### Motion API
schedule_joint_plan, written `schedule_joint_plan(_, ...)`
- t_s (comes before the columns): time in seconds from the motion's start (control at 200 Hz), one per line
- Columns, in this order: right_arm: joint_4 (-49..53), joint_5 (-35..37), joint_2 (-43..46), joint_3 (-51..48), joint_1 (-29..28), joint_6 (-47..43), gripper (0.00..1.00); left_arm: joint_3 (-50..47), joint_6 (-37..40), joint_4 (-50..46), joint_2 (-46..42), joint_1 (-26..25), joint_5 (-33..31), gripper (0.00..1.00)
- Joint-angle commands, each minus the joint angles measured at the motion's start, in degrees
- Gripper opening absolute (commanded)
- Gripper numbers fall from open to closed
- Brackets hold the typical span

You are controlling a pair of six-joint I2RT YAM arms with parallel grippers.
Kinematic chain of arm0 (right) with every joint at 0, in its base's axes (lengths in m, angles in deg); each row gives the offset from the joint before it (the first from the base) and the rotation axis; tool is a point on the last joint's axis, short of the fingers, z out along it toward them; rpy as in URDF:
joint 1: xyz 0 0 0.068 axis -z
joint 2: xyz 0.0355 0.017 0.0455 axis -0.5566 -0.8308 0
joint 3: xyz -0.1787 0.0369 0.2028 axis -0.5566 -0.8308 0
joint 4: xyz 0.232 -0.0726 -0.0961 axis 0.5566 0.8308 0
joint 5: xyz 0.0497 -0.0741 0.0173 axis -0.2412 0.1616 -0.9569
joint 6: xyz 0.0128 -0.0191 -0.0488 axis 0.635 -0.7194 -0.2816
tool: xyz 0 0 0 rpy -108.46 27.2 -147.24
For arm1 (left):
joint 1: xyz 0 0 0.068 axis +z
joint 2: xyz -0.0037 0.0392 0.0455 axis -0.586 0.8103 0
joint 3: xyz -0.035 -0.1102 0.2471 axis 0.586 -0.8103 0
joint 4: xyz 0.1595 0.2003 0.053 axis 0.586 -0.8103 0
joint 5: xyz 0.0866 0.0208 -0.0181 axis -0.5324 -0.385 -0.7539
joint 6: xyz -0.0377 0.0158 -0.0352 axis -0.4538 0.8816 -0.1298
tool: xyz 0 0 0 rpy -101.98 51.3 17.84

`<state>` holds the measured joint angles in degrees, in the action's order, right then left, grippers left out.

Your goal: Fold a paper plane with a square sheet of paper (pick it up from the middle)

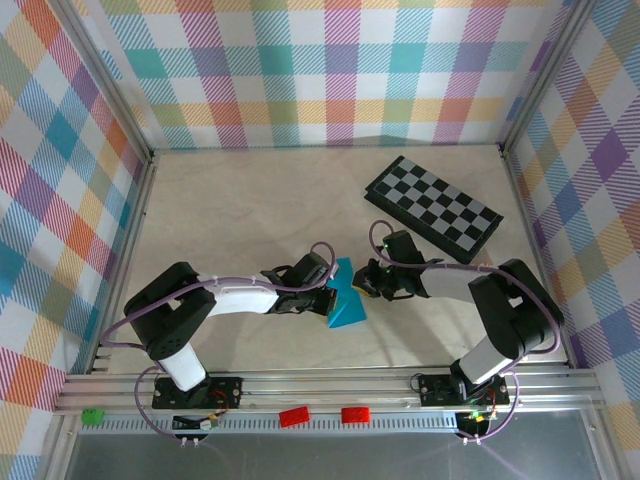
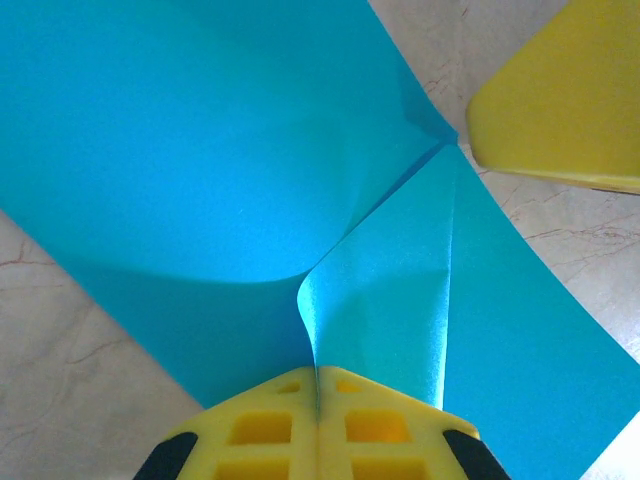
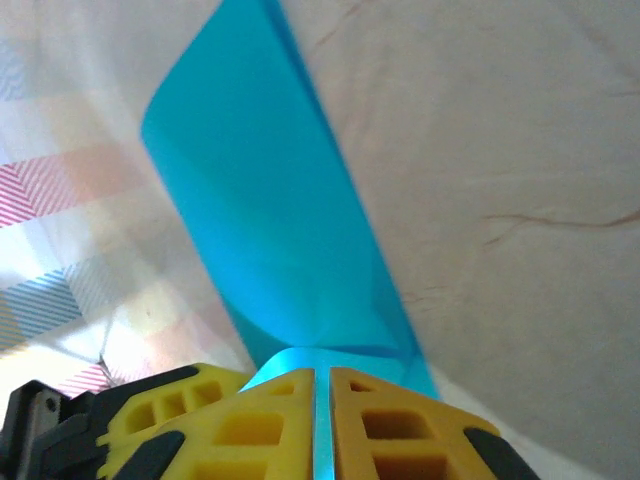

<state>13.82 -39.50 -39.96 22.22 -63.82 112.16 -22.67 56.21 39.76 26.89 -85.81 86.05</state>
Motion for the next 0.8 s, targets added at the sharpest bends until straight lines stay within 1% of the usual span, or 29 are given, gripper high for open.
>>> schedule_joint_plan(0.0,-0.2,-1.8,-0.2,1.4,-2.0,0.8,0.12,-1.0,0.9,-5.1,1.9,0.4,0.1,0.00)
schedule_joint_plan(0.1,-1.4,-1.6,-1.9,1.7,-3.8,2.0,0.12,-0.9,0.9,-5.2,2.0,0.4,0.0,0.00)
schedule_joint_plan(0.19,-0.7,0.7,-2.8,1.2,-5.1,3.1,0.11,-0.9,0.9,-5.3,2.0,0.4,0.0,0.00)
schedule_joint_plan(0.255,-1.9,0.7,-3.6,0.2,-5.6,3.5,0.11,-0.9,0.9,-5.2,1.9,0.4,0.0,0.00)
schedule_joint_plan(0.345,-1.6,1.0,-4.9,-1.4,-5.8,3.6,0.09,-1.0,0.9,-5.2,2.0,0.4,-0.1,0.00)
schedule_joint_plan(0.505,1.3,4.7,-5.1,-3.9,-5.8,3.0,0.08,-0.8,1.0,-5.2,1.8,0.4,-0.1,0.00)
schedule_joint_plan(0.645,0.9,4.3,-5.4,-4.0,-5.8,2.8,0.07,-0.6,0.9,-5.2,1.8,0.4,-0.1,0.00)
schedule_joint_plan(0.795,2.3,5.4,-5.0,-3.9,-5.8,2.5,0.07,0.2,-0.4,-5.8,0.1,0.4,-0.5,0.00)
